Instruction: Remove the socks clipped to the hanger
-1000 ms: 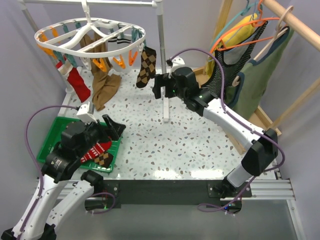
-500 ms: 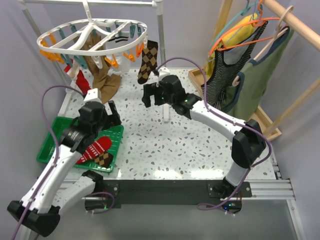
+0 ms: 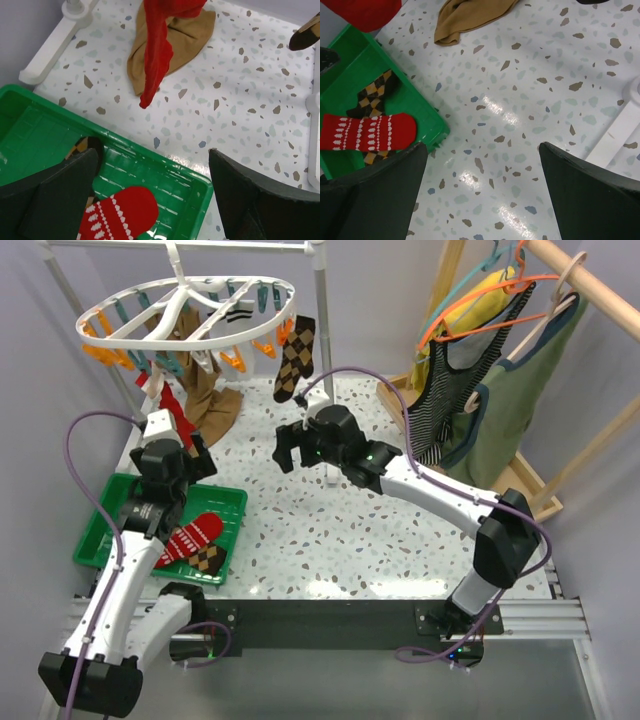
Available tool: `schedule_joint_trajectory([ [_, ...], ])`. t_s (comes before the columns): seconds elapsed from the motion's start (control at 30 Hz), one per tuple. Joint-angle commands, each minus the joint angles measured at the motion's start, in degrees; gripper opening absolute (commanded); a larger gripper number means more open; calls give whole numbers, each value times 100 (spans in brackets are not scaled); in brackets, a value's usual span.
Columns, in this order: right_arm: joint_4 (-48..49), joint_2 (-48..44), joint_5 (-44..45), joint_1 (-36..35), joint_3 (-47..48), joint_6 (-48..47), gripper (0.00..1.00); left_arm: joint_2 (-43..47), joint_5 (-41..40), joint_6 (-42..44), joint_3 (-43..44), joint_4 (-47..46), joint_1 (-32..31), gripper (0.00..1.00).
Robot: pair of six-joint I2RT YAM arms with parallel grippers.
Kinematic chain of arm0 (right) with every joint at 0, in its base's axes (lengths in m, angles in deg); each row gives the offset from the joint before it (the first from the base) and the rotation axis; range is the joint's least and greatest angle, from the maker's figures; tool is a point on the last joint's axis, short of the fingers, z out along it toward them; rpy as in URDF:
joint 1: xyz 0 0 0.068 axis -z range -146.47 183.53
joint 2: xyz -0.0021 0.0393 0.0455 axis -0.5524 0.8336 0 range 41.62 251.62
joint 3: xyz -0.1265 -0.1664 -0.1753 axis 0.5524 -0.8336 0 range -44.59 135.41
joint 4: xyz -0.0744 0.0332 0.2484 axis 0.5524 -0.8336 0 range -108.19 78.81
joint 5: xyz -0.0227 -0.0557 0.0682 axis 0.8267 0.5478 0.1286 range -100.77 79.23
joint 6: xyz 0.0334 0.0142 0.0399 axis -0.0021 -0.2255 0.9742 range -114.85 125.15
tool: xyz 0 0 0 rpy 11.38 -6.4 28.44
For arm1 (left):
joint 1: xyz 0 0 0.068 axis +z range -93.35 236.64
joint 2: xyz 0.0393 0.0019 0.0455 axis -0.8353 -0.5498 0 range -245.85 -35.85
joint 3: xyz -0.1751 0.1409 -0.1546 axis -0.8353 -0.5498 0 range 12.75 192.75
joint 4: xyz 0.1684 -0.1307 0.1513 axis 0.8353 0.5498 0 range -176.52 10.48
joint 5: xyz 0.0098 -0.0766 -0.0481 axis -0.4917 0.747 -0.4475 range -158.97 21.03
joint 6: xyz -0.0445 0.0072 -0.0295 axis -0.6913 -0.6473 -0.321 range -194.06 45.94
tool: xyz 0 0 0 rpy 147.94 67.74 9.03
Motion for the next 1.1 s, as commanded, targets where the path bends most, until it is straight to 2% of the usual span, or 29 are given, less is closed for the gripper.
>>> schedule_joint_trajectory([
  [0.0,156,-445,0,-141,-104,-31,98,208,64,865,-424,-1466,45,97],
  [0.13,147,-603,-8,-176,-200,-40,98,-81,-59,1358,-522,-2013,62,93],
  [0.2,129,-682,-8,-185,-244,-40,98,-257,-50,1656,-539,-2285,80,89],
  [0.27,103,-769,-35,-202,-271,-40,98,-538,-208,1797,-505,-2470,132,80],
  [0.43,-81,-1024,-17,-220,-306,-92,98,-1004,-155,1702,-574,-2761,317,70],
  [0.5,-169,-1165,-17,-229,-271,-119,98,-1040,-147,1657,-715,-3200,379,66],
  [0.7,-529,-1438,-157,-273,-43,-119,98,-1049,301,1639,-504,-3209,414,45],
  [0.73,-669,-1482,-201,-290,36,-128,98,-1014,450,1692,-504,-3236,414,35],
  [0.8,-758,-1517,-263,-360,212,-180,98,-996,539,1833,-469,-3262,414,22],
  [0.83,-837,-1543,-255,-369,265,-163,98,-1005,556,1868,-443,-3219,414,2],
  [1.07,-864,-1491,-623,-396,353,22,98,-812,1241,1351,-109,-2350,414,0],
])
